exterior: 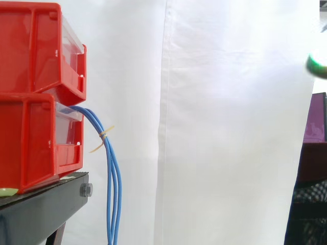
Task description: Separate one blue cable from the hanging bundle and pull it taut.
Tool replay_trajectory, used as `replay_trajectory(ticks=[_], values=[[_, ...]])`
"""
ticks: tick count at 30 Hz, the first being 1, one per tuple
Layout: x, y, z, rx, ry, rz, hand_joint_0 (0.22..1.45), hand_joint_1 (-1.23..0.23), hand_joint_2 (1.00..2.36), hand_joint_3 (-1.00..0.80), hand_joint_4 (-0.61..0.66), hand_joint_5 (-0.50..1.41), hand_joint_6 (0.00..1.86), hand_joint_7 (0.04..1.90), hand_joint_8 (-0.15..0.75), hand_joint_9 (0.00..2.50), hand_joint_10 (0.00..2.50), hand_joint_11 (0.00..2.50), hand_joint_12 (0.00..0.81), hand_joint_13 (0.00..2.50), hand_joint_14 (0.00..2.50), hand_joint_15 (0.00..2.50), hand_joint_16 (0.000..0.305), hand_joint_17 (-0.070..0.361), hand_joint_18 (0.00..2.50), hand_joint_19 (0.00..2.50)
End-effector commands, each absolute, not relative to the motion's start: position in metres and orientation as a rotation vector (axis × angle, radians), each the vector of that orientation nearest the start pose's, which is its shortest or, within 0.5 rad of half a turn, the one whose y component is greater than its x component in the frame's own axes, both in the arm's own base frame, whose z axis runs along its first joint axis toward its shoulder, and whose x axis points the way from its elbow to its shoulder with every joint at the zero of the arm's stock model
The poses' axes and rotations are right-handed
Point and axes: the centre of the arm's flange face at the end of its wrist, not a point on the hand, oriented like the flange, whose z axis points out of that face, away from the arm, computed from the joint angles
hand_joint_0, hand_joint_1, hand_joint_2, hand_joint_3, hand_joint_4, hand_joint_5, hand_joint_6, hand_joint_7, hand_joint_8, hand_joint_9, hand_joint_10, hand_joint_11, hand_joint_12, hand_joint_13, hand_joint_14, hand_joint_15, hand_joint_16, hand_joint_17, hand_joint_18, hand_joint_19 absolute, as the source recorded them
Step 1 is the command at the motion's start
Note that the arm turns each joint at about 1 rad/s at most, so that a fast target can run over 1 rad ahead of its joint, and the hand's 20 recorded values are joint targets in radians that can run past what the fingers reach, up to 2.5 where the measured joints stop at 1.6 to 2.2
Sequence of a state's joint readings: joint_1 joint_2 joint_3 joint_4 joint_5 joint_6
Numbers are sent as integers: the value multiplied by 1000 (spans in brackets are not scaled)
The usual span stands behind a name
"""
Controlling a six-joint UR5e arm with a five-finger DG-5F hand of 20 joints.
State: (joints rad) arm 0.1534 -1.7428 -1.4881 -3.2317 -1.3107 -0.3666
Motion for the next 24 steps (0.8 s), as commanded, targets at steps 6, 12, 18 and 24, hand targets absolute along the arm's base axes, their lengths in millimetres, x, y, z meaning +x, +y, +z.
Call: replay_trajectory(ticks=[6,12,18,24], values=[[627,-76,381,1045,1405,814,277,-435,1000,-500,395,-228,501,583,490,1234,5,130,487,1386,13,383,92,207,1909,0],[682,-88,362,1096,1384,912,279,-430,1000,-500,371,-225,501,602,458,1378,8,265,479,1510,16,474,92,207,2013,0],[706,-96,353,1086,1357,952,289,-424,1000,-500,335,-203,502,698,343,1894,11,1787,496,1929,17,1510,98,221,2262,390],[707,-97,353,1069,1355,937,290,-428,1000,-500,315,-203,502,701,368,1666,17,1357,507,1699,19,1242,103,231,2029,344]])
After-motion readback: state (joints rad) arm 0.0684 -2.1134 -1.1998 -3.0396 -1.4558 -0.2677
